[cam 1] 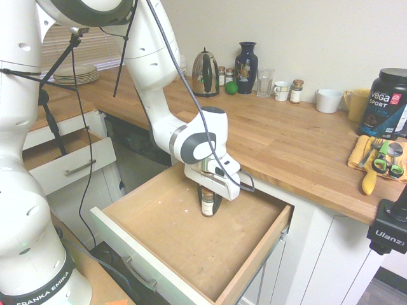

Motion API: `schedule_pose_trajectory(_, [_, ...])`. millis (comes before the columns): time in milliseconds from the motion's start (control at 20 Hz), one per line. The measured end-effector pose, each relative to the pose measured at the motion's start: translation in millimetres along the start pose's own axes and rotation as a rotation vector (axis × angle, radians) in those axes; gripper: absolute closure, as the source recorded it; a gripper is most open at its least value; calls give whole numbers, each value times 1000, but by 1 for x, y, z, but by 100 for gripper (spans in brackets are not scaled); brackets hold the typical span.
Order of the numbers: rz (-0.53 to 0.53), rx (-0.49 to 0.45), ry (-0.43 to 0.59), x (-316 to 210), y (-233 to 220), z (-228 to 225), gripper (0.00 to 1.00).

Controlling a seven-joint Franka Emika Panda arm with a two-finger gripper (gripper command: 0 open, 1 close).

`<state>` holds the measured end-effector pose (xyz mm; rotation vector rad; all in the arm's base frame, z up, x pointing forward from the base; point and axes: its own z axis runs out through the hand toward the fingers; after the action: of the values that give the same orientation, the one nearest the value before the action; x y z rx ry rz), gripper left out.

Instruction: Put seasoning jar in the drawer

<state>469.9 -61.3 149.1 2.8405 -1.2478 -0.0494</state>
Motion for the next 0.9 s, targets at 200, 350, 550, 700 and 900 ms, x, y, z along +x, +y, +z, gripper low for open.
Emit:
schedule_pose_trajectory(200, [-3,-7,-13,-13,6,10,100])
schedule_pose_trajectory(350, [-2,-2,-9,-17,11,13,100])
schedule_pose_trajectory(550, [-1,0,-13,-24,21,14,0])
schedule_pose_trajectory(700, [-1,-1,-14,-33,30,15,0])
schedule_pose_trajectory(900, [-5,-5,-19,-44,37,17,0])
